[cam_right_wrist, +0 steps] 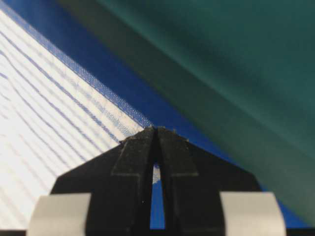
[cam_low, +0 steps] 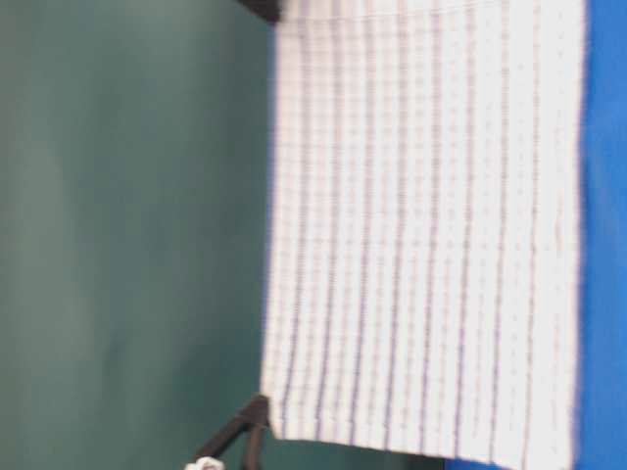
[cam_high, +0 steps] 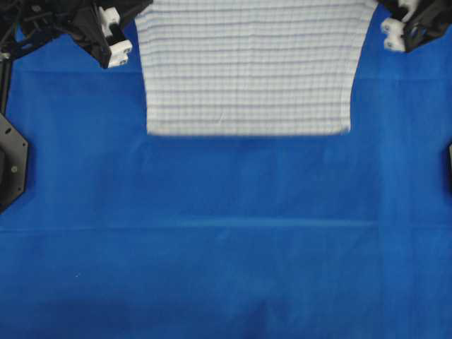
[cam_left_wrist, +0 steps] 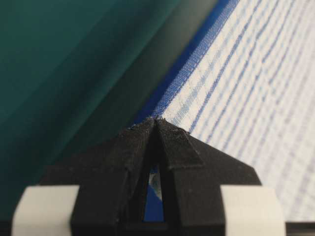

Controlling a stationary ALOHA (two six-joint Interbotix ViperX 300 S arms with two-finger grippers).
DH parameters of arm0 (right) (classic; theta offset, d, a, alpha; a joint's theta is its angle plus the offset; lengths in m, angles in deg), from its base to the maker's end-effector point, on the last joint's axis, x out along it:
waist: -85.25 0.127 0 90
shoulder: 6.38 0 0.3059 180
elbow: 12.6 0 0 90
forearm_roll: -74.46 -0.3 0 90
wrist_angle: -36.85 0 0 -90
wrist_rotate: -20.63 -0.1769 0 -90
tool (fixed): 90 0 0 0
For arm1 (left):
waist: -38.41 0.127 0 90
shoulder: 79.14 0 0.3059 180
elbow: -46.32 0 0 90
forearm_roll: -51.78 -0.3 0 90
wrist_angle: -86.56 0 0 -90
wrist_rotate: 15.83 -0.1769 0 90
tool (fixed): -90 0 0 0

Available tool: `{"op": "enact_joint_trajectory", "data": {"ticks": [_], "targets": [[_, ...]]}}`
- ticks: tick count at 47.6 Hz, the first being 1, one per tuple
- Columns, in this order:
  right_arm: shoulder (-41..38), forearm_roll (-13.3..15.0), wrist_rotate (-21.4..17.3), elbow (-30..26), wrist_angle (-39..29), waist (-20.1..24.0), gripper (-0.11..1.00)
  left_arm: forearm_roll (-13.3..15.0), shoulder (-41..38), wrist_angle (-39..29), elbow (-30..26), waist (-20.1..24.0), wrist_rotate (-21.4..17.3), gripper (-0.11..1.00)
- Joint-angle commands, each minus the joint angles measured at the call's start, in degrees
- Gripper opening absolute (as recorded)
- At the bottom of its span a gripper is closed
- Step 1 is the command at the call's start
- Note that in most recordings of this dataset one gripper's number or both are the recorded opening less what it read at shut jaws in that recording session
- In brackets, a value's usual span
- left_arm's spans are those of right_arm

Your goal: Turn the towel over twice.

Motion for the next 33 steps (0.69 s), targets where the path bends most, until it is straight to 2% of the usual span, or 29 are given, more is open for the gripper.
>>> {"op": "enact_joint_trajectory", "data": {"ticks": [1,16,33], "targets": [[3.69,0.18,0.09,-1.67,-0.79,-0.26,0.03,0.09,2.72,0.09,-1.67,0.26,-0.18,0.01],[11.69,0.18,0.09,-1.67,-1.76,2.72,0.03,0.09,9.32,-1.93,-2.11,-0.26,-0.44,0.01],[11.16,0.00,-0.62,-2.11,-3.08,4.92,0.03,0.18,10.81,-6.68,-2.37,-1.41,-0.70,0.01]]}}
